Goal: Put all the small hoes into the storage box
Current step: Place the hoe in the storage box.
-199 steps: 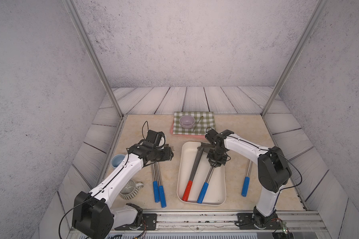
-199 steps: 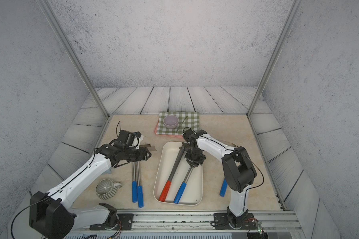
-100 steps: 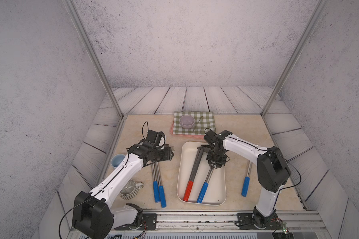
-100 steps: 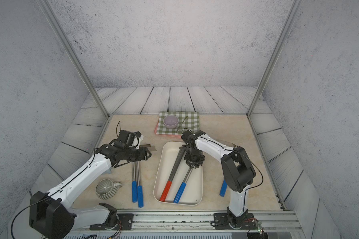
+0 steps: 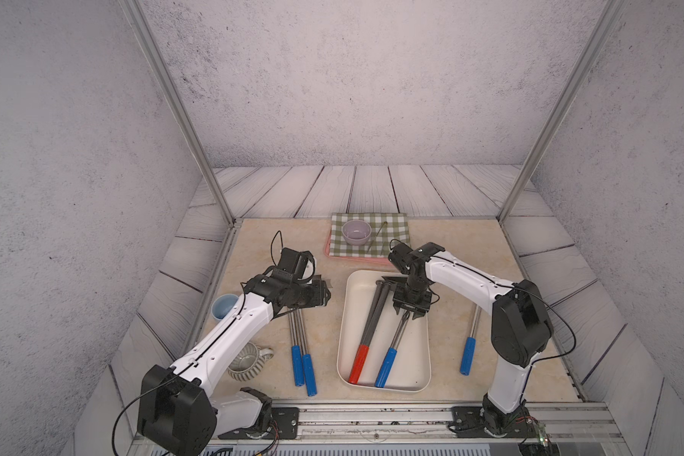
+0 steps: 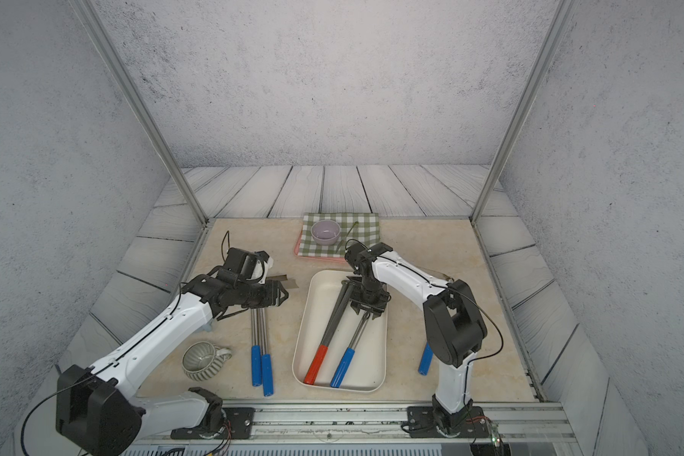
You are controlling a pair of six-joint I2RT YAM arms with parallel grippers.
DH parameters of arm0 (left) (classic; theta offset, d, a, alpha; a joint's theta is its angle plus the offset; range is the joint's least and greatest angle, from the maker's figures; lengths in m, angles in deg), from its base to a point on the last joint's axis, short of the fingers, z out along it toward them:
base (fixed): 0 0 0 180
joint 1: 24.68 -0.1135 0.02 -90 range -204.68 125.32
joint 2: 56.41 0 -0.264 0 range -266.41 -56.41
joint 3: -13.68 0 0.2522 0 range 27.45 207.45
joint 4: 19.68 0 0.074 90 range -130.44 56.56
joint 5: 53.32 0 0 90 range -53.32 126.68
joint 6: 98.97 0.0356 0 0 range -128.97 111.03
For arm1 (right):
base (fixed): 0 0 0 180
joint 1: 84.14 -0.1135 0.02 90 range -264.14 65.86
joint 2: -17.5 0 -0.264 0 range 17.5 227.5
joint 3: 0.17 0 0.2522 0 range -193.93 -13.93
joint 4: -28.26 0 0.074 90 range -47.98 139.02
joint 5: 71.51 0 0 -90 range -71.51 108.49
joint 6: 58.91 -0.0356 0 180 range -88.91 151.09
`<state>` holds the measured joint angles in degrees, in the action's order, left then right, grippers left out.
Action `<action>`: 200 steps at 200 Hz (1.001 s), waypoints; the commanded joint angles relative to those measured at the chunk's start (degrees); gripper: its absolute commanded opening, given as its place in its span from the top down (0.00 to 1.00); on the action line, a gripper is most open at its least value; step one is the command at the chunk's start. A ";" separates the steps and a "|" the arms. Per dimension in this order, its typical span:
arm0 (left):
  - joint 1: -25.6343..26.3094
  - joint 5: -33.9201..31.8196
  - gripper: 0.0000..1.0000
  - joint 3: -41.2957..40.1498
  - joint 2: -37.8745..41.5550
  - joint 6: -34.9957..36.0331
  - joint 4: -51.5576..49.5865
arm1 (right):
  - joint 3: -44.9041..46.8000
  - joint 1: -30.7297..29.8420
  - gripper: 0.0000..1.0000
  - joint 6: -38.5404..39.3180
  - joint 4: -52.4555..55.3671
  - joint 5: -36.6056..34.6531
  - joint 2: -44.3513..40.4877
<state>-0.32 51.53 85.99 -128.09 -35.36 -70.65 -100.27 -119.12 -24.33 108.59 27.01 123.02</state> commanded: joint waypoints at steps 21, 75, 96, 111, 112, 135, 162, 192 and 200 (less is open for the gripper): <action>-0.57 1.32 0.46 0.54 -1.81 1.02 -0.30 | -2.86 0.36 0.49 1.70 4.99 -1.13 -3.85; 4.99 1.29 0.45 5.34 -8.87 3.82 -1.46 | -2.63 2.84 0.49 3.18 6.06 -2.52 -7.98; 9.57 -0.01 0.45 8.99 -14.24 5.00 -1.56 | -2.06 4.77 0.49 4.20 6.59 -2.97 -9.91; 12.39 -0.93 0.45 12.81 -19.13 5.84 -2.99 | -1.27 6.32 0.49 4.98 6.86 -3.07 -11.43; 12.61 -1.08 0.45 13.13 -19.43 5.92 -3.11 | -1.19 6.46 0.49 5.02 6.88 -3.07 -11.54; 16.23 -4.32 0.44 19.61 -26.61 7.45 -6.14 | 0.81 8.92 0.49 6.13 6.83 -2.76 -13.91; 18.11 -5.64 0.44 24.95 -32.65 8.56 -6.91 | 3.04 11.29 0.49 7.29 6.56 -2.29 -16.23; 19.92 -7.61 0.44 30.60 -38.68 10.65 -10.04 | 4.70 12.81 0.49 8.35 6.22 -1.79 -17.62; 20.15 -7.47 0.44 31.36 -39.80 10.82 -10.13 | 5.11 13.06 0.49 8.55 6.04 -1.60 -17.79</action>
<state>18.96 46.24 114.21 -165.27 -26.88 -77.21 -96.51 -106.77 -17.47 113.83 25.43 106.87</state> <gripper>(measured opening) 0.563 0.515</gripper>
